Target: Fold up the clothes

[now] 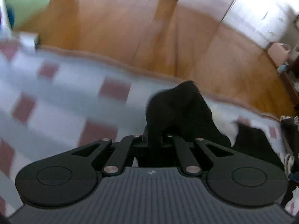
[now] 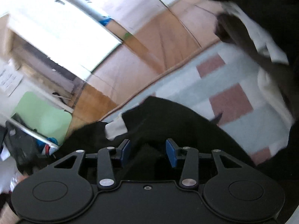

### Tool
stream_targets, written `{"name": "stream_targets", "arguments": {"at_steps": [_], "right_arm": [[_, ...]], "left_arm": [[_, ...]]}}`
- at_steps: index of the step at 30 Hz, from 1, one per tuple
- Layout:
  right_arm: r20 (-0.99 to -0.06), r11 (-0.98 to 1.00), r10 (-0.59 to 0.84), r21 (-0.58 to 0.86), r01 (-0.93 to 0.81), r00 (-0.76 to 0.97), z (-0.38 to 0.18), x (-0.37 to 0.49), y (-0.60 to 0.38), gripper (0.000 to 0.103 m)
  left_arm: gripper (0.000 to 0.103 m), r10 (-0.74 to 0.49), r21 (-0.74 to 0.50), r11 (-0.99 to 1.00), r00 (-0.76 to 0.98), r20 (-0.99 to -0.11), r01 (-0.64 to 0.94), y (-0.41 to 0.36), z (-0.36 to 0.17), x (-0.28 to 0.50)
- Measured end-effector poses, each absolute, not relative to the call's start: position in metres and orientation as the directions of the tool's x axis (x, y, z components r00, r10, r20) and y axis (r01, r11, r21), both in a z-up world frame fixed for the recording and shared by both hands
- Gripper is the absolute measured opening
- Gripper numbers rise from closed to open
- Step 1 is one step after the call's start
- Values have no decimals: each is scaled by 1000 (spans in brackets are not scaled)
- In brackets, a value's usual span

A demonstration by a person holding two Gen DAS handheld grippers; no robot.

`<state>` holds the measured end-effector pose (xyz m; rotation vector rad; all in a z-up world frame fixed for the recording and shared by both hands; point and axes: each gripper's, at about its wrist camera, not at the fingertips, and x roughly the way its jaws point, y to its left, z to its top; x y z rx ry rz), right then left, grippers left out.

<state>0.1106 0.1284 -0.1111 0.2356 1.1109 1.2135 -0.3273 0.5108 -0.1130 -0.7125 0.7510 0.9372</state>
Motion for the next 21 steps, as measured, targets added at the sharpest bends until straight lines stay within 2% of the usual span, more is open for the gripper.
{"name": "stream_targets", "arguments": {"at_steps": [2, 5, 6, 7, 10, 15, 17, 20, 21], "right_arm": [[-582, 411, 812, 622, -666, -42, -105, 108, 136, 48], [-630, 399, 776, 526, -751, -29, -91, 106, 160, 48], [-643, 401, 766, 498, -769, -17, -87, 107, 169, 52], [-651, 406, 759, 475, -781, -2, -85, 110, 178, 60], [-676, 428, 736, 426, -797, 34, -88, 124, 212, 72], [-763, 545, 644, 407, -733, 55, -132, 141, 267, 72], [-784, 560, 618, 382, -735, 64, -147, 136, 281, 72], [-790, 536, 603, 302, -788, 107, -155, 119, 293, 72], [-790, 516, 605, 293, -805, 101, -155, 115, 294, 57]], "left_arm": [[3, 472, -127, 426, 340, -813, -896, 510, -129, -329], [3, 471, -137, 436, 355, -807, -890, 511, -136, -332], [3, 468, -145, 438, 363, -806, -887, 512, -138, -333], [3, 469, -150, 440, 368, -803, -886, 515, -138, -333], [3, 468, -176, 444, 395, -791, -879, 518, -137, -338], [5, 433, -209, 456, 420, -797, -865, 516, -150, -337], [10, 425, -186, 475, 410, -807, -860, 515, -156, -333], [11, 419, -129, 515, 381, -824, -847, 514, -167, -326], [11, 419, -120, 525, 379, -825, -842, 514, -170, -324]]}}
